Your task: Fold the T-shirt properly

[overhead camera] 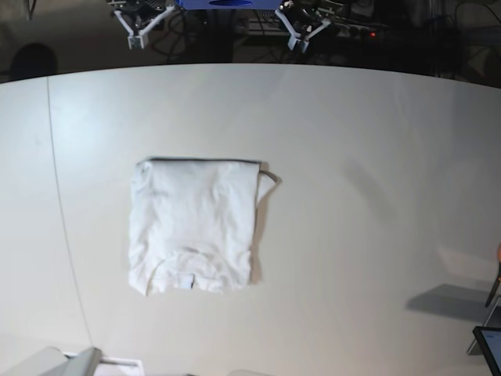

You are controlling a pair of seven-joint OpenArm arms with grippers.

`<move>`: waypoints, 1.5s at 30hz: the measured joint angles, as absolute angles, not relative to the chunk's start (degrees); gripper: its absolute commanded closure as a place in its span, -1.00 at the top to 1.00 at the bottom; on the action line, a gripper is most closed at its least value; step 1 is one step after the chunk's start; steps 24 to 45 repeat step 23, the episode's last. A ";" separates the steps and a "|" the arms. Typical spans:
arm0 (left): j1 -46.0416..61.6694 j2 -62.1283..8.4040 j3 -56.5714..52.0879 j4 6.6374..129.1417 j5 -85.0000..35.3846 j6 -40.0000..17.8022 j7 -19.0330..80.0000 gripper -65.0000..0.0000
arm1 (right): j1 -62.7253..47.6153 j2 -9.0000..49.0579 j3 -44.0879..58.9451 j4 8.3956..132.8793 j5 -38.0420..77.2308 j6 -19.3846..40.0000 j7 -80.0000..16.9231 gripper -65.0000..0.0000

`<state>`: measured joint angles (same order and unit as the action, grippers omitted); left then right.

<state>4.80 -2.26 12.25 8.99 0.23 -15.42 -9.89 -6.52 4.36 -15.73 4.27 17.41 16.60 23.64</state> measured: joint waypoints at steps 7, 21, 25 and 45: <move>3.27 -2.55 11.97 9.15 0.16 -15.40 -9.91 -1.00 | -5.98 3.70 -15.73 4.32 17.61 16.86 23.90 -1.00; 3.03 -1.98 11.97 9.10 0.16 -15.40 -9.89 -1.00 | -4.97 3.44 -15.79 4.23 17.58 16.86 23.55 -1.00; 2.85 -1.89 11.97 8.21 -0.01 -15.42 -9.96 -1.00 | -5.08 3.09 -16.01 4.21 17.56 16.86 23.46 -1.00; 2.85 -1.89 11.97 8.21 -0.01 -15.42 -9.96 -1.00 | -5.08 3.09 -16.01 4.21 17.56 16.86 23.46 -1.00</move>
